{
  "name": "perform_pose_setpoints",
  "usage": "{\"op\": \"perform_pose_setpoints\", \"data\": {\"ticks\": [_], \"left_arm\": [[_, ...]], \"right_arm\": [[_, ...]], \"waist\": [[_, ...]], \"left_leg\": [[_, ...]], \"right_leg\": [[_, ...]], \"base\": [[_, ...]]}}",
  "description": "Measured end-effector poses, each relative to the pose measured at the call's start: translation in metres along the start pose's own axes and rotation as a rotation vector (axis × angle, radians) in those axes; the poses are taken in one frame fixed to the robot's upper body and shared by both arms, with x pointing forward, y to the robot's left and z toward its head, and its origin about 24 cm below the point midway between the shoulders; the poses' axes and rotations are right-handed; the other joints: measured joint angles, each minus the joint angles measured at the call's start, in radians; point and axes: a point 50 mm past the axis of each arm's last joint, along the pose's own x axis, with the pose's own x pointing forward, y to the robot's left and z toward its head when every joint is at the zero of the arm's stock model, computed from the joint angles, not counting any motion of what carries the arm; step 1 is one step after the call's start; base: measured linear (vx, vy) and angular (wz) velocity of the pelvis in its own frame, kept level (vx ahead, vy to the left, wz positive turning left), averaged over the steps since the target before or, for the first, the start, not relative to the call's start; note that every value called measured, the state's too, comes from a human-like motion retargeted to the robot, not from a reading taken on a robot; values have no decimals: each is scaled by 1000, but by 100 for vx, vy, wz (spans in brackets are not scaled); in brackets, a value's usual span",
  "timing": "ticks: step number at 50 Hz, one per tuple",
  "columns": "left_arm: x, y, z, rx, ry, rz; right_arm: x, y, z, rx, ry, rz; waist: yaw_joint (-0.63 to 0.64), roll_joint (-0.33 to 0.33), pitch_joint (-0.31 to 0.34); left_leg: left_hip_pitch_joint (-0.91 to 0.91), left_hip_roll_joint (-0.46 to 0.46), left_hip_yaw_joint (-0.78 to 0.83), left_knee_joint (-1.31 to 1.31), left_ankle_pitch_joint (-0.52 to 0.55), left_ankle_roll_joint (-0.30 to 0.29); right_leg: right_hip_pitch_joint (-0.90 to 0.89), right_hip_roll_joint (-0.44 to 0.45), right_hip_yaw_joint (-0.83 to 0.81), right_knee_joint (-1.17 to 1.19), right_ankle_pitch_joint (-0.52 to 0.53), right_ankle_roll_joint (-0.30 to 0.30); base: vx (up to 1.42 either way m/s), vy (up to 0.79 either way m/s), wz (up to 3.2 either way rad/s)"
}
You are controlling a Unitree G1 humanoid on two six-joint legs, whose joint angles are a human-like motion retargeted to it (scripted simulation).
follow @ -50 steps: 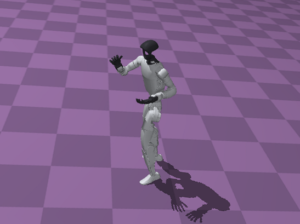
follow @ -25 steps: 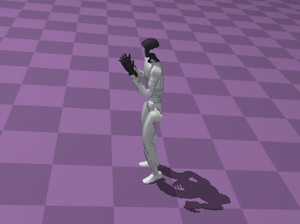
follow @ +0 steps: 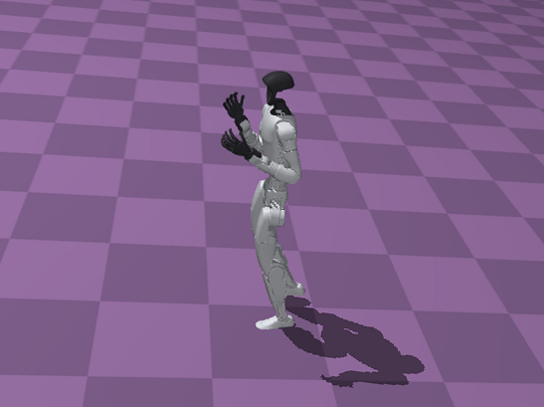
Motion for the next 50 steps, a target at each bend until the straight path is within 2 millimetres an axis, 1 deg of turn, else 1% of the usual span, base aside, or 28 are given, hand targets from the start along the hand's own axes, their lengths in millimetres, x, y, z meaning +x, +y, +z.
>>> {"op": "perform_pose_setpoints", "data": {"ticks": [2, 3, 5, 7, 8, 10, 13, 15, 17, 18, 20, 22, 25, 27, 30, 32, 33, 35, 37, 39, 42, 43, 44, 45, 46, 47, 48, 50], "left_arm": [[21, -19, -7, -39, -46, -95], [33, -28, -3, -50, -90, -145], [51, -47, 13, -69, -215, -237], [57, -58, 32, -101, -336, -265], [56, -56, 40, -110, -375, -244], [54, -51, 51, -174, -414, -190], [54, -49, 52, -280, -394, -175], [54, -54, 47, -320, -363, -205], [52, -59, 42, -332, -326, -235], [53, -59, 40, -333, -310, -249], [52, -56, 38, -329, -277, -264], [47, -51, 31, -401, -214, -250], [31, -28, 19, -610, -101, -131], [18, -16, 5, -846, -12, -35], [-5, -6, -13, -1169, 88, 58], [-21, 6, -26, -1219, 134, 182], [-27, 9, -27, -1248, 129, 187], [-41, 21, -35, -1433, 168, 331], [-47, 19, -42, -1481, 192, 434], [-46, 14, -45, -1526, 178, 463], [-28, -6, -46, -1662, 147, 434], [-16, -12, -43, -1700, 127, 408], [-5, -11, -35, -1625, 78, 317], [8, -8, -25, -1493, 11, 190], [20, -7, -13, -1325, -47, 114], [31, -6, 1, -1150, -112, 53], [40, -3, 17, -957, -182, 16], [50, 4, 52, -484, -340, -23]], "right_arm": [[-4, -5, -13, 5, 75, -33], [-5, -8, -17, 12, 103, -45], [-9, -15, -14, 18, 116, -42], [-10, -17, -2, 19, 80, -9], [-11, -15, 3, 34, 70, 0], [-9, -11, 9, 44, 48, 50], [-2, -8, 10, 32, 34, 103], [0, -6, 9, -19, 19, 115], [0, -6, 7, -123, -4, 82], [1, -6, 5, -177, -16, 52], [4, -7, -3, -286, -27, 7], [11, -8, -11, -193, -9, -20], [35, 11, -23, -139, -41, 68], [50, 27, -15, -87, -128, 147], [59, 48, 6, 12, -251, 214], [62, 59, 17, 63, -310, 244], [65, 65, 21, 76, -341, 286], [74, 75, 19, -16, -359, 281], [85, 81, 17, -71, -364, 273], [91, 81, 15, -104, -368, 262], [90, 69, 15, -102, -370, 235], [86, 61, 19, -74, -370, 229], [79, 48, 21, -89, -362, 206], [70, 34, 24, -127, -350, 180], [60, 23, 26, -124, -318, 180], [50, 13, 26, -185, -287, 177], [42, 3, 22, -375, -254, 170], [22, -11, 19, -587, -182, 204]], "waist": [[-7, -59, 20], [-11, -94, 32], [-11, -127, 47], [-14, -119, 17], [-32, -110, -25], [-68, -95, -85], [-102, -125, -123], [-106, -141, -118], [-85, -150, -80], [-67, -155, -47], [-28, -161, 23], [30, -134, 68], [84, -108, 126], [126, -126, 120], [196, -161, 74], [240, -183, 35], [261, -191, 17], [292, -211, -16], [321, -233, -23], [346, -240, -13], [366, -217, 46], [367, -198, 70], [374, -190, 98], [383, -188, 127], [374, -188, 141], [357, -188, 148], [323, -187, 141], [210, -173, 99]], "left_leg": [[-47, -44, -21, 85, -112, 90], [-82, -70, -32, 148, -151, 126], [-133, -92, -44, 240, -171, 139], [-134, -82, -43, 211, -119, 100], [-124, -72, -42, 162, -75, 79], [-101, -66, -45, 52, 33, 51], [-106, -109, -56, -27, 179, 35], [-109, -129, -56, -46, 237, 27], [-113, -139, -40, 2, 223, 41], [-126, -141, -28, 71, 186, 53], [-188, -128, -9, 291, 80, 71], [-276, -80, -11, 529, -25, 78], [-344, -14, -6, 686, -135, 113], [-339, 5, 34, 599, -150, 131], [-260, -13, 79, 282, -89, 120], [-211, -60, 2, 65, 1, 89], [-195, -80, -60, -9, 58, 69], [-175, -113, -153, -86, 172, 35], [-168, -127, -156, -86, 191, 18], [-160, -130, -126, -63, 137, 28], [-186, -134, -114, 76, -1, 97], [-228, -125, -118, 191, -60, 96], [-271, -137, -108, 297, -116, 144], [-313, -161, -89, 398, -170, 215], [-336, -167, -67, 442, -188, 219], [-349, -171, -45, 464, -197, 216], [-342, -173, -25, 441, -189, 197], [-296, -168, 6, 317, -122, 142]], "right_leg": [[-117, -72, 41, 278, -110, 10], [-153, -113, 50, 363, -151, 12], [-177, -170, 43, 418, -199, -8], [-162, -163, 29, 310, -183, -19], [-149, -140, 30, 209, -154, -12], [-100, -88, 45, -75, -59, 26], [-50, -100, 49, -426, 127, 115], [-42, -129, 9, -521, 244, 167], [-24, -161, -25, -527, 275, 196], [-10, -177, -26, -514, 249, 202], [10, -196, -11, -467, 139, 193], [-10, -183, 4, -373, 9, 160], [-95, -162, 35, -164, -119, 105], [-118, -161, 34, -152, -106, 121], [-57, -145, 9, -318, 13, 145], [-12, -129, -3, -421, 118, 162], [7, -119, -6, -458, 164, 168], [35, -114, -8, -496, 226, 194], [49, -120, 3, -499, 216, 203], [57, -128, 12, -469, 154, 193], [35, -155, 3, -298, -7, 151], [5, -166, -6, -192, -67, 136], [-38, -197, 3, -75, -136, 123], [-88, -238, 21, 47, -209, 111], [-134, -261, 42, 125, -230, 112], [-174, -279, 62, 185, -243, 114], [-204, -287, 83, 208, -242, 116], [-231, -276, 103, 164, -217, 119]], "base": [[-3, 2, 70], [-1, 0, 68], [5, -2, 50], [16, -6, 5], [20, -11, -18], [18, -15, -19], [9, -20, 0], [3, -19, 1], [0, -19, -18], [-2, -19, -32], [-3, -18, -37], [0, -15, -39], [5, -12, -40], [16, -7, -8], [23, 0, 15], [23, 7, 21], [21, 10, 22], [18, 12, 21], [14, 13, 23], [7, 13, 33], [-2, 14, 55], [-7, 15, 47], [-7, 15, 23], [-4, 15, -17], [0, 15, -45], [4, 16, -73], [7, 15, -88], [8, 13, -101]]}}
